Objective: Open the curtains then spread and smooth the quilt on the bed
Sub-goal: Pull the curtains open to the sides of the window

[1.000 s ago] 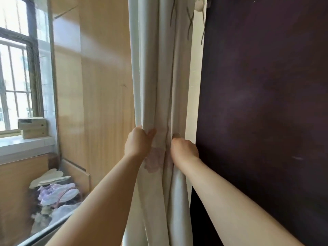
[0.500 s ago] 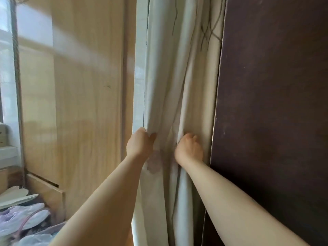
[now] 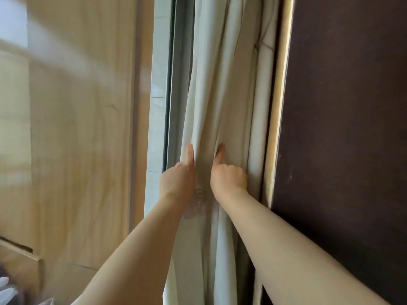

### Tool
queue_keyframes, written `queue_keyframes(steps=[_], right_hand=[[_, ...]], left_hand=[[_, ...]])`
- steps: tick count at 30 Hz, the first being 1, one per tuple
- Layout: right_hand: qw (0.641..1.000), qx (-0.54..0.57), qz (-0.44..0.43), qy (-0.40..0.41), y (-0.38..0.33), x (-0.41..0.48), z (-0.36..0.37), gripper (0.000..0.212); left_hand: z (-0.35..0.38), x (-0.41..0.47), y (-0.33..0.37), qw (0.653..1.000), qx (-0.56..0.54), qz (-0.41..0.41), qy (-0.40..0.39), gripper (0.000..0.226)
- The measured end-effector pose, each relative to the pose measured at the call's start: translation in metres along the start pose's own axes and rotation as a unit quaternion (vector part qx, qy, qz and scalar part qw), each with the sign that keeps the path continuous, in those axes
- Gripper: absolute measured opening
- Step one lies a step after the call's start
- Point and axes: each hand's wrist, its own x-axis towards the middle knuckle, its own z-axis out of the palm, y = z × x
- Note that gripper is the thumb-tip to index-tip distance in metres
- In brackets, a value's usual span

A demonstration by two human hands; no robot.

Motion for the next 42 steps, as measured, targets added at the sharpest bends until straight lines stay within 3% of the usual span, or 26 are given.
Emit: queue_keyframes(steps=[10, 13, 19, 26, 32, 37, 42], right_hand=[[0.985, -0.012, 0.136, -0.104, 0.014, 0.092, 0.061, 0.077], [0.982, -0.07, 0.142, -0.101, 0.024, 0.105, 0.077, 0.077], [0.986, -0.005, 0.139, -0.092, 0.02, 0.104, 0.081, 0.077], [0.986, 0.011, 0.127, -0.105, 0.003, 0.078, 0.052, 0.08], [0.979, 0.043, 0.135, -0.144, -0.001, 0.046, 0.033, 0.093], [0.967, 0.146, 0.158, -0.138, -0.008, 0.017, -0.002, 0.088], [0.96, 0.188, 0.147, -0.146, -0.013, -0.013, -0.039, 0.086]], left_hand=[[0.073, 0.072, 0.006, 0.999, -0.006, -0.012, -0.032, 0.086], [0.091, 0.089, 0.01, 0.999, -0.025, -0.006, -0.046, 0.097], [0.097, 0.098, 0.015, 0.991, -0.115, -0.013, -0.07, 0.087], [0.076, 0.076, 0.013, 0.993, -0.093, -0.004, -0.076, 0.083], [0.044, 0.035, 0.002, 0.994, -0.051, -0.017, -0.1, 0.097], [0.024, 0.01, -0.006, 0.997, 0.03, -0.009, -0.077, 0.08], [-0.006, -0.031, -0.011, 0.989, 0.084, -0.013, -0.122, 0.078]])
